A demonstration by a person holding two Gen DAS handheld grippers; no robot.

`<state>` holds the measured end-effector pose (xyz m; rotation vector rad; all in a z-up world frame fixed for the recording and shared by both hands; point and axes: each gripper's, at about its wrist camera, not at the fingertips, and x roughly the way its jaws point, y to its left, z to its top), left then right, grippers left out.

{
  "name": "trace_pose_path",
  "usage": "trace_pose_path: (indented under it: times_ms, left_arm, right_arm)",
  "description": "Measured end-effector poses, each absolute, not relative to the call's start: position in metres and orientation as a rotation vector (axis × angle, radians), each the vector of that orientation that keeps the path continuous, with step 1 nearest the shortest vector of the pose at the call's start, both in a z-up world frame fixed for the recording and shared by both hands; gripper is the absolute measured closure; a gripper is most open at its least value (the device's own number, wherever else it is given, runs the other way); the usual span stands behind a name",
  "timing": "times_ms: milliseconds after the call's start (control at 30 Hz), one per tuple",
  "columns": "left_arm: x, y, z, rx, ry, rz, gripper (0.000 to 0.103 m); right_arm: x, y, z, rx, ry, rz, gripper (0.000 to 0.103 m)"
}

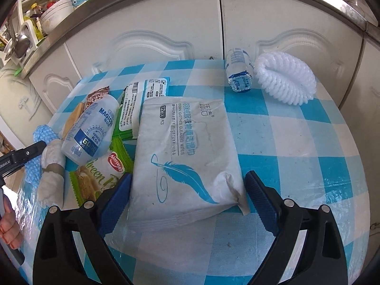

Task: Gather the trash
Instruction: 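Grasp the blue cloth bundle with the left tool while the right tool grasps the wet-wipes pack, then carry cloth bundle and wipes pack to the red bucket and release both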

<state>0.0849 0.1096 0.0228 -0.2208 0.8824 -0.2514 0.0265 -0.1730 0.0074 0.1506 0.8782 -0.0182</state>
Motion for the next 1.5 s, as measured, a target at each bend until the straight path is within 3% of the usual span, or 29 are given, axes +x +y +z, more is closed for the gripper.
trace_pose_path:
  times_ms: [300, 1000, 1500]
  left_arm:
    - [0.073, 0.117, 0.030, -0.235, 0.872, -0.261, 0.074]
    - [0.020, 0.161, 0.038, -0.279, 0.844, -0.250, 0.074]
    - [-0.026, 0.226, 0.042, -0.333, 0.817, -0.195, 0.074]
  right_arm:
    - [0.008, -0.175, 0.014, 0.173, 0.836, -0.046, 0.023]
    - [-0.067, -0.162, 0.048, 0.268, 0.742, -0.065, 0.023]
    - [-0.089, -0.082, 0.071, 0.186, 0.735, 0.075, 0.023]
